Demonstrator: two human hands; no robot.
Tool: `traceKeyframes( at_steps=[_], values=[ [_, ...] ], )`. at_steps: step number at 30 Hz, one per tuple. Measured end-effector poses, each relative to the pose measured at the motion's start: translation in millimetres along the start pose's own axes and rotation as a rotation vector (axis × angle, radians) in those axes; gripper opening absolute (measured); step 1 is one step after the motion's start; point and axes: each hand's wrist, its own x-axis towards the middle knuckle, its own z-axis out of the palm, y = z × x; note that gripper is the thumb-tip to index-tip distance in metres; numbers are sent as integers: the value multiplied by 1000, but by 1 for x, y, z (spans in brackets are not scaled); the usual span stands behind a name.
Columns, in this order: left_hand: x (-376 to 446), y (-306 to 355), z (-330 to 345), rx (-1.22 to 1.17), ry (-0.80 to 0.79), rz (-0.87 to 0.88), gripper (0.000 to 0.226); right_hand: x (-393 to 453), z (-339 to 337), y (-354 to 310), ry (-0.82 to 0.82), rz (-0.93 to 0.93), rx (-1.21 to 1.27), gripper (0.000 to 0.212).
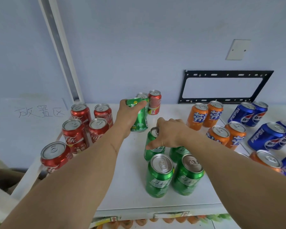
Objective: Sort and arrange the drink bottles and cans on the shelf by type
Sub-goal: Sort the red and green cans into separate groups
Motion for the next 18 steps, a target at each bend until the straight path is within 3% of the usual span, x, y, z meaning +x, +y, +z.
traceKeyframes(
  at_steps=[5,8,13,18],
  values=[
    [-5,5,0,27,-19,6,63,-4,-1,-3,-58,38,22,100],
    [-4,8,3,36,-51,-7,62,-7,-12,2,-156,77,249,102],
    [0,15,24,60,-117,21,58,-5,-40,36,9,137,443,56],
    [8,22,50,153,-221,4,65,15,-42,76,-51,238,759,31]
  ],
)
